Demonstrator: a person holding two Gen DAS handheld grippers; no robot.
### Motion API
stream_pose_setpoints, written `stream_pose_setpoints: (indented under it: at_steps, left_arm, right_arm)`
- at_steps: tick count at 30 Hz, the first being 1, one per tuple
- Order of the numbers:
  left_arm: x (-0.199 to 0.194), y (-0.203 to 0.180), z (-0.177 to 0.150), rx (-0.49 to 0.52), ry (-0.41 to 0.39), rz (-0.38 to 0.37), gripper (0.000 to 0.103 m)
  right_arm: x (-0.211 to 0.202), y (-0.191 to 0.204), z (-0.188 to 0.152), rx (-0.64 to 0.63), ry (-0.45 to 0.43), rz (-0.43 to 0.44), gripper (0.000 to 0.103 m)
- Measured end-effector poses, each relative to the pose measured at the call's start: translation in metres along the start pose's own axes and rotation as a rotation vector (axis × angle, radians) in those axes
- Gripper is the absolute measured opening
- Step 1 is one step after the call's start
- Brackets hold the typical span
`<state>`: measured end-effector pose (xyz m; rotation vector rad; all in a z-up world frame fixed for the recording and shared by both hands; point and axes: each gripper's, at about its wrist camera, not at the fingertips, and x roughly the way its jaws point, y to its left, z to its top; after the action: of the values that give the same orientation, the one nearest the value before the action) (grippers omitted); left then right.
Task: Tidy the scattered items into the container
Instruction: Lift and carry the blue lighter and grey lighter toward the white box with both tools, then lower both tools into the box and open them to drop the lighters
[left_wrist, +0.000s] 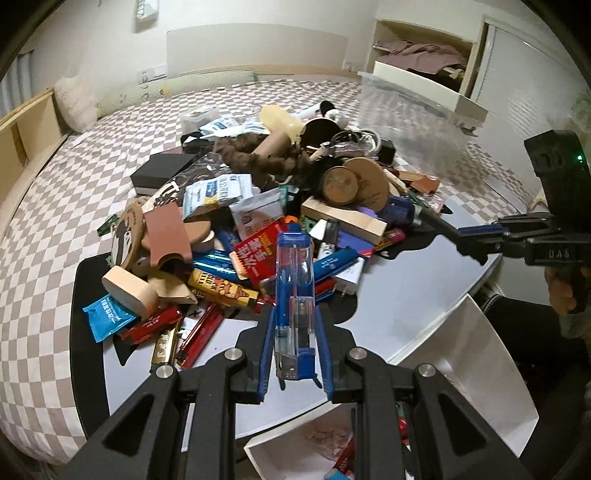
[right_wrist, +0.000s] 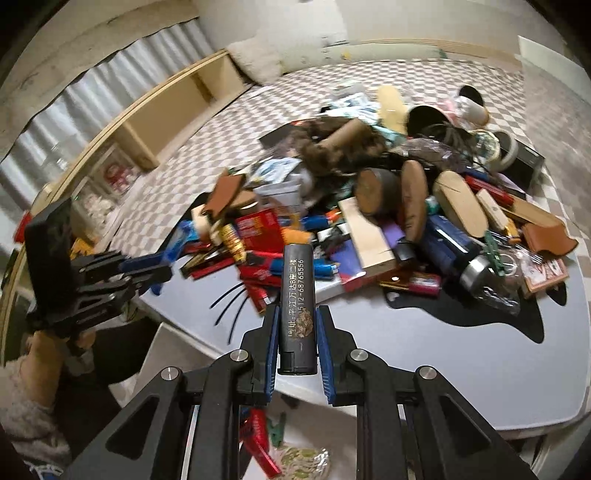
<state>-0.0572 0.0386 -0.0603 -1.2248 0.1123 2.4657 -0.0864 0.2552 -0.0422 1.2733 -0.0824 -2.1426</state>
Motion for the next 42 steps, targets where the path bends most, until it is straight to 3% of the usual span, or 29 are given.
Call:
stream_pose_setpoints:
  at_steps: [7, 16, 28, 42]
  left_arm:
    - [0.0, -0.011, -0.001, 0.041, 0.013, -0.039, 0.022]
    - [0.01, -0.043, -0.023, 0.131, 0.112, -0.106, 0.022]
    - [0.013, -0.067, -0.048, 0.208, 0.169, -0.171, 0.022]
    - [0.034, -0.082, -0.084, 0.284, 0.317, -0.217, 0.022]
  right_arm:
    - [0.009, 0.02, -0.009, -0.067, 0.046, 0.034, 0.021]
    - [0.025, 0.041, -0.026, -0.15, 0.136, 0.048, 0.021]
    - [0.043, 0.065, -0.058, -0.247, 0.261, 0.108, 0.021]
    - [0.064, 0.068, -0.089, -0.284, 0.398, 0.138, 0.021]
